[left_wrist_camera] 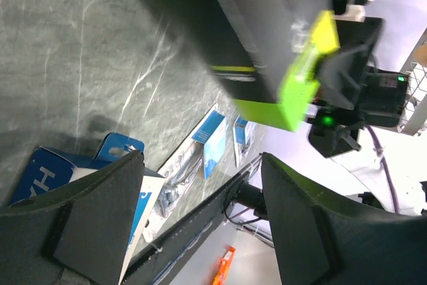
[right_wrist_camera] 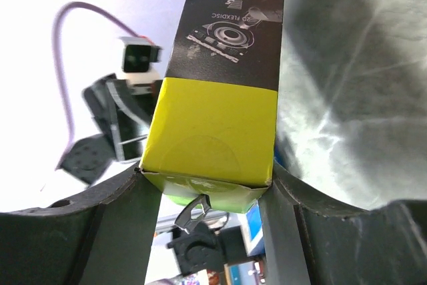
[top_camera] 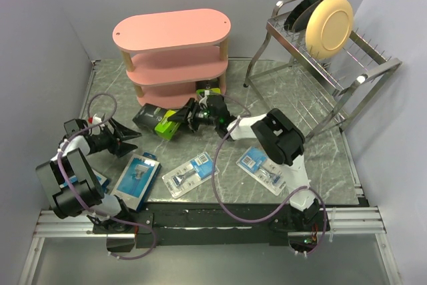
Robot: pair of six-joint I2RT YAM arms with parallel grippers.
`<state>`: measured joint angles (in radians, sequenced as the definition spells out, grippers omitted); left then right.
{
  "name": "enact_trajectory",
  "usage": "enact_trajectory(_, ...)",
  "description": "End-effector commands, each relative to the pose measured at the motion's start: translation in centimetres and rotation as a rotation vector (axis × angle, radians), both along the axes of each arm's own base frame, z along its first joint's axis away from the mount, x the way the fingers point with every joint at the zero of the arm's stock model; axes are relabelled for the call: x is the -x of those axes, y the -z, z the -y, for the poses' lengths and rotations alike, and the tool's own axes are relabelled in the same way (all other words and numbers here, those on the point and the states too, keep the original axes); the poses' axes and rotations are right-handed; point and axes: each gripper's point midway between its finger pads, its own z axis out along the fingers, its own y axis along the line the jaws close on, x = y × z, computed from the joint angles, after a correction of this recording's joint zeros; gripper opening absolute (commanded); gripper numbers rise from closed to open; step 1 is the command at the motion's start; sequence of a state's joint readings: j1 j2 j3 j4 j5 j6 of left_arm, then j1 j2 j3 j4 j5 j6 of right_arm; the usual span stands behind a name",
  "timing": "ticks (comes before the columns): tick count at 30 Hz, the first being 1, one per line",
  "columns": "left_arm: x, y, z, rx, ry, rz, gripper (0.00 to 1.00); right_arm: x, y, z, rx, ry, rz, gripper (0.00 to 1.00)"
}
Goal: Place and organize the shaving razors onto the shelf
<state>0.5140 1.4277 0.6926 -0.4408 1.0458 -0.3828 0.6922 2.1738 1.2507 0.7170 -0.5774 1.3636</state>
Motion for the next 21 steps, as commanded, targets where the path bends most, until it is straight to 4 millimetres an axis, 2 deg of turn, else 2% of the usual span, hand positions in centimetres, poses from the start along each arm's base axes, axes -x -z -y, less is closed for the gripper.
enact_trajectory(1,-0.5,-0.7,-0.2,-0.006,-0.036,0.044,0.75,-2.0,-12.4,2.2,-0.189,0.070,0.259,0.29)
enact_trajectory(6,-2.1,-0.7,-0.7,0.003,-0.124,0.086,0.75,-2.4,-13.1,2.7,-0.188,0.084,0.261,0.26)
enact_trajectory(9,-3.8,-1.4,-0.3,0.032,-0.167,0.117,0.75,-3.1,-12.1,2.8,-0.174,0.105,0.235,0.24)
enact_trajectory(10,-4.1,-1.1,0.6,0.048,-0.148,0.091,0.74,-3.5,-11.6,2.8,-0.170,0.111,0.219,0.24)
enact_trajectory(13,-5.3,-1.6,1.7,0.022,-0.102,0.124,0.75,-5.5,-10.6,2.7,-0.173,0.148,0.194,0.24)
enact_trajectory(15,-5.8,-1.9,1.6,-0.002,-0.091,0.137,0.75,-7.1,-10.2,2.5,-0.177,0.177,0.189,0.24)
enact_trajectory(18,-5.4,-1.2,1.7,-0.014,-0.080,0.121,0.75,-8.3,-9.7,2.1,-0.177,0.204,0.168,0.24)
enact_trajectory(21,-4.9,-0.7,1.9,-0.015,-0.094,0.122,0.75,-8.3,-9.0,1.3,-0.155,0.215,0.131,0.25)
